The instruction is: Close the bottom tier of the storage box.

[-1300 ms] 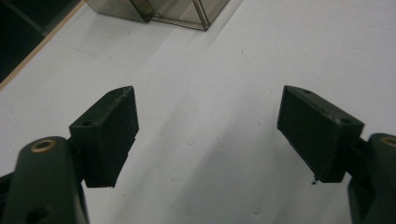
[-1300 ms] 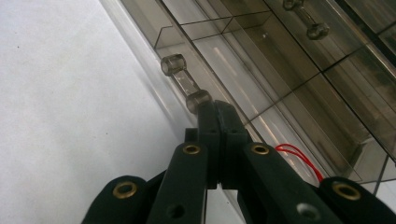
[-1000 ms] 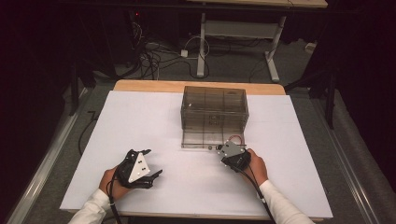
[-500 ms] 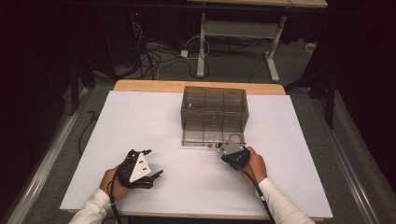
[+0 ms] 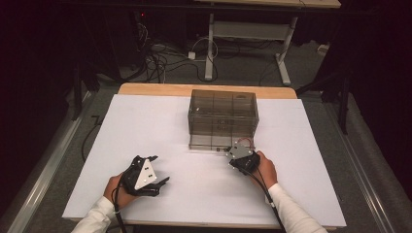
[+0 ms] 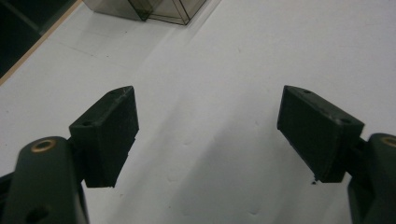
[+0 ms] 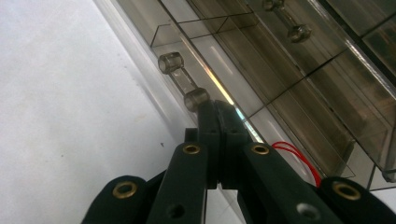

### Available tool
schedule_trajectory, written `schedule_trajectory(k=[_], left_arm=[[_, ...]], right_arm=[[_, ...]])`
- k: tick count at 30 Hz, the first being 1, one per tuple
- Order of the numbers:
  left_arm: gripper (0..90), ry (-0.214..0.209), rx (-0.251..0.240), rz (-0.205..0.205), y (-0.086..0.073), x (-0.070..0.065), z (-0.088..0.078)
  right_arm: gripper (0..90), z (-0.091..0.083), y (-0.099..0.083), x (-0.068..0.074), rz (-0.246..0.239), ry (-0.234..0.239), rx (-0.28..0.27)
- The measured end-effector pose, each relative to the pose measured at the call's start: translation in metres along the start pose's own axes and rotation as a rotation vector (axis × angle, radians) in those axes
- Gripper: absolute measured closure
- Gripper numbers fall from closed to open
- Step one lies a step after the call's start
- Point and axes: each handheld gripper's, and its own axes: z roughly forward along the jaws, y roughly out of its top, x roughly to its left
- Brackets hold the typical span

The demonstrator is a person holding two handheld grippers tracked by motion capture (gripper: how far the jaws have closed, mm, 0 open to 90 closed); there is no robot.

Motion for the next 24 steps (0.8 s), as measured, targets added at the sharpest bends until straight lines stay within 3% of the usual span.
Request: schedule_trajectory(k=[24], left_arm=[[19.8, 0.002, 0.003, 0.004, -0.0006, 0.0006, -0.0008]], right_arm=[[90.0, 0.0069, 0.0046, -0.0045, 0.003, -0.011, 0.011]])
